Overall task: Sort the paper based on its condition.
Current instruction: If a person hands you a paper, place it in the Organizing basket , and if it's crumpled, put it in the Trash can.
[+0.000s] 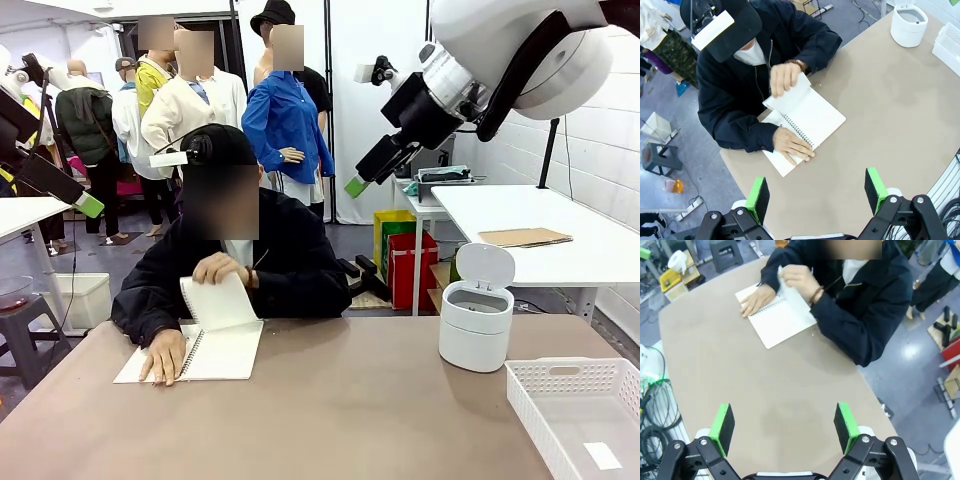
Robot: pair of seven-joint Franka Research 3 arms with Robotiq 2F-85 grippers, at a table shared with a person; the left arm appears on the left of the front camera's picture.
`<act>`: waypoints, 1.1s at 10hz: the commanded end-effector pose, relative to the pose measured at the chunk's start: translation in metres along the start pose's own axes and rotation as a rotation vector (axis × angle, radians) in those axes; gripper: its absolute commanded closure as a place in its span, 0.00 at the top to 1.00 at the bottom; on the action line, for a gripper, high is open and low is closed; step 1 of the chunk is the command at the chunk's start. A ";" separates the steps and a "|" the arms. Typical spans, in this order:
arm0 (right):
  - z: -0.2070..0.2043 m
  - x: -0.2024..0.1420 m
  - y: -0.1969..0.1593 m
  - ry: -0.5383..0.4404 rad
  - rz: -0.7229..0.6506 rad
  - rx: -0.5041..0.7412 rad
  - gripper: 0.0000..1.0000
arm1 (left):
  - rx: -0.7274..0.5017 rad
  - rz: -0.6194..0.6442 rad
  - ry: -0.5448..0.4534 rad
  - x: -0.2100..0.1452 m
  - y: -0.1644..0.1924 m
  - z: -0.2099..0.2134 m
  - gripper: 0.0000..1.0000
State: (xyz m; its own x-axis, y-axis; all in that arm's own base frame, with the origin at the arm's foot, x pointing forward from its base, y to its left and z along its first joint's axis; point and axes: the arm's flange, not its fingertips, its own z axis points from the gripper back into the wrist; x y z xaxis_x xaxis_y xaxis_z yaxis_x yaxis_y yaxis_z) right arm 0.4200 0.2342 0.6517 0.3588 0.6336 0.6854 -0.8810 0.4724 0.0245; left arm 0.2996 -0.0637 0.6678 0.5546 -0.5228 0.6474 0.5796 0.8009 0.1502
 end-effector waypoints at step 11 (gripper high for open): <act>0.000 0.002 0.005 0.001 0.011 0.000 1.00 | -0.005 0.003 0.000 0.000 0.000 0.001 1.00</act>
State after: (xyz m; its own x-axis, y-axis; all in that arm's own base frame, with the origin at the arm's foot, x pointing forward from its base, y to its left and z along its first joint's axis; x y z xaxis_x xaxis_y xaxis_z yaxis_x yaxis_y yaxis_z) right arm 0.4153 0.2395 0.6540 0.3464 0.6413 0.6847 -0.8859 0.4636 0.0140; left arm 0.2996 -0.0637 0.6678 0.5546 -0.5228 0.6474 0.5796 0.8009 0.1502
